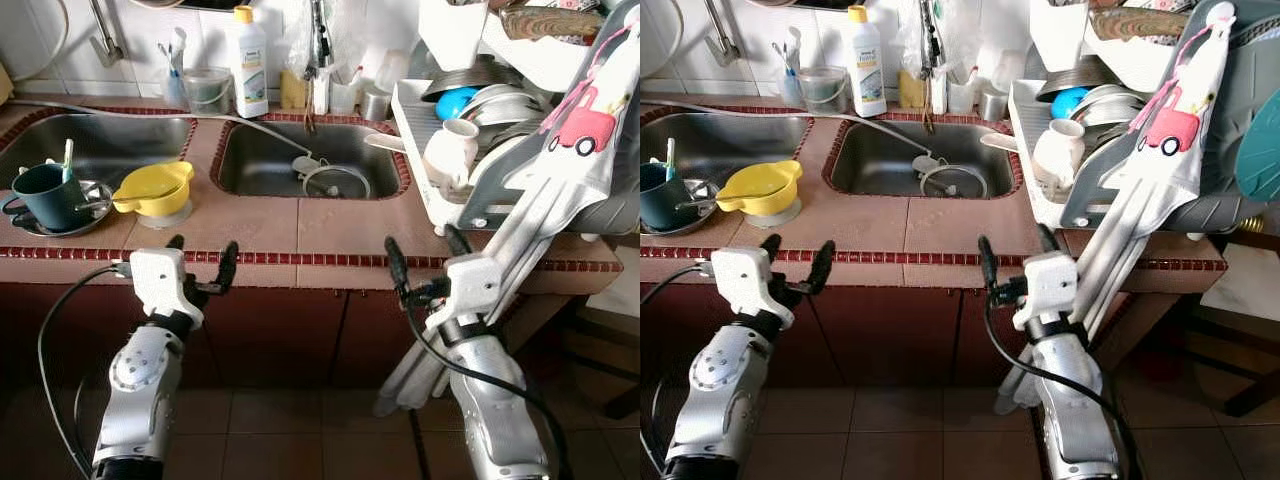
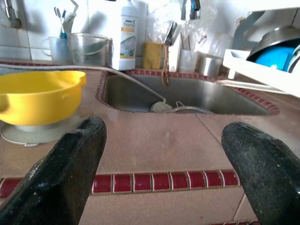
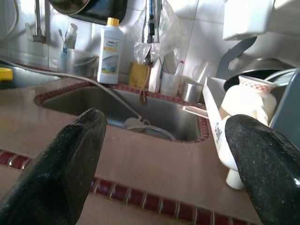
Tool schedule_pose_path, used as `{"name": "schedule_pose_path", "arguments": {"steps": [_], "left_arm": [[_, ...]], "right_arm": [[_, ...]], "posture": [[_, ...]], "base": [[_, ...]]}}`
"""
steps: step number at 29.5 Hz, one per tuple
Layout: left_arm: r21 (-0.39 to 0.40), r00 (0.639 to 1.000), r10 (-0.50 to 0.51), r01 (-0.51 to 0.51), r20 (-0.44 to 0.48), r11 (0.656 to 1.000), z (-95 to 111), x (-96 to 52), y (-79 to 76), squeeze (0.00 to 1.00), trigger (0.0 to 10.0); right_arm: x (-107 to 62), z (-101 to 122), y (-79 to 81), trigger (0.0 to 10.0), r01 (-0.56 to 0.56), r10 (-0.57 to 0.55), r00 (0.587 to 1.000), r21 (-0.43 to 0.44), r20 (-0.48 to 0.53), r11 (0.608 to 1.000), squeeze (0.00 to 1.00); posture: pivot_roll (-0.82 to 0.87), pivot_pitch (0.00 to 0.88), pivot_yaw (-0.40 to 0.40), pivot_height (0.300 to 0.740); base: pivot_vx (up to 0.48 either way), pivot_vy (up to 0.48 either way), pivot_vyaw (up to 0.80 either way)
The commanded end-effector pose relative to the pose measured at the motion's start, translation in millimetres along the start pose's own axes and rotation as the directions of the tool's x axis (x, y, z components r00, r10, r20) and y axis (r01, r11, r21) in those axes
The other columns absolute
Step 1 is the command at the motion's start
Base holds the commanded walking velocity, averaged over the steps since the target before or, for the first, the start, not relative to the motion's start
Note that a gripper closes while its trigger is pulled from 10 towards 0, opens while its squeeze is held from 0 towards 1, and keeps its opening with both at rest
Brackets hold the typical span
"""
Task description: Kitchen organization
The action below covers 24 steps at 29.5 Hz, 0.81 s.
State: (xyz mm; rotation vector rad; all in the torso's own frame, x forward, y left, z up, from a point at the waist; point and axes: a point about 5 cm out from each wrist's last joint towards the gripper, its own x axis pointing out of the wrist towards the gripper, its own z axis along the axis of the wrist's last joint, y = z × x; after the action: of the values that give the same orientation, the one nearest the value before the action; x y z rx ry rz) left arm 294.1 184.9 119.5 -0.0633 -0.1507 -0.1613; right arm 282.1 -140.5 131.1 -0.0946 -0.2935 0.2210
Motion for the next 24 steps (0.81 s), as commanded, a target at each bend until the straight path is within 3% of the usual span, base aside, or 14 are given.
{"name": "schedule_pose_path", "arguments": {"steps": [1,8,24], "left_arm": [[0.007,1.000,-0.004,0.003,0.014,1.000,4,1.6,0.6,0.00,10.0],[0.061,0.999,-0.036,0.034,0.041,0.998,11,3.0,0.1,0.00,10.0],[0.064,0.997,-0.069,0.067,0.019,0.996,9,2.6,-5.4,0.00,10.0]], "right_arm": [[3.5,6,-3.4,10.0,-0.001,0.001,1.000,-0.005,0.030,1.000,0.00],[12.8,11,-0.5,10.0,-0.012,0.012,0.998,-0.005,0.061,1.000,0.00],[13.7,11,2.5,10.0,-0.013,0.013,0.998,0.003,0.065,1.000,0.00]], "posture": [[-0.16,0.000,-0.029,0.740],[-0.14,0.000,-0.029,0.740],[-0.15,0.000,-0.028,0.740]], "base": [[0.000,0.000,0.00],[0.000,0.000,0.00],[0.000,0.000,0.00]]}}
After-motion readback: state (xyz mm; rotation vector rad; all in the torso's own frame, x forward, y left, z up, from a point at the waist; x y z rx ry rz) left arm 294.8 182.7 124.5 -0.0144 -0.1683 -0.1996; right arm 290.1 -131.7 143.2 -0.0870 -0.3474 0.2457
